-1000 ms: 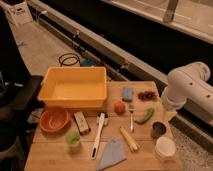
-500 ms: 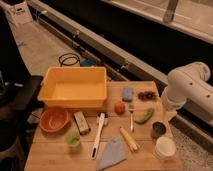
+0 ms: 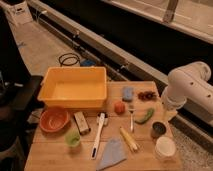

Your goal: Wipe tray with towel

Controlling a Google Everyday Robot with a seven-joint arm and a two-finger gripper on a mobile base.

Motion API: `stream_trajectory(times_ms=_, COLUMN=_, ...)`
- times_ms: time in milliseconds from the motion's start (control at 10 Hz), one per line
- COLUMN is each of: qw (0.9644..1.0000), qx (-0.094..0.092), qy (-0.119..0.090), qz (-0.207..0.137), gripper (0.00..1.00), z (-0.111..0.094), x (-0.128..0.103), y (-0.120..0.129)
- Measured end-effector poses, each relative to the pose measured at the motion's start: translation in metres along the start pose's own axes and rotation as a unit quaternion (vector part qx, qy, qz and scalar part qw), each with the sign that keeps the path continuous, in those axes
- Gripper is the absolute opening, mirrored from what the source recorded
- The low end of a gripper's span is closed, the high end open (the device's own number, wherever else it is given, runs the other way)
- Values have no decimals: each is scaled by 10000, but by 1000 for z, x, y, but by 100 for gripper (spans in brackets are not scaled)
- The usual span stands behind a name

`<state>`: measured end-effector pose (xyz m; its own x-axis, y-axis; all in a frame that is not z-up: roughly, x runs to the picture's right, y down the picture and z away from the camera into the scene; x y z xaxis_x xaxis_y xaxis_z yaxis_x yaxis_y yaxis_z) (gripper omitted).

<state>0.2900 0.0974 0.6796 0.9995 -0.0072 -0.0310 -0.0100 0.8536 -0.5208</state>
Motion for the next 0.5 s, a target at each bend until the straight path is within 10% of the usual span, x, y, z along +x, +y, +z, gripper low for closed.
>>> stream_trajectory(times_ms=200, qw=9975, qx=66, qy=2, qz=-701, gripper=65, z=-15, x=-25, y=-11)
stream_trajectory(times_ms=500, qw=9832, qx=74, qy=8, qz=-1826, gripper=65, z=-19, x=-90, y=-3)
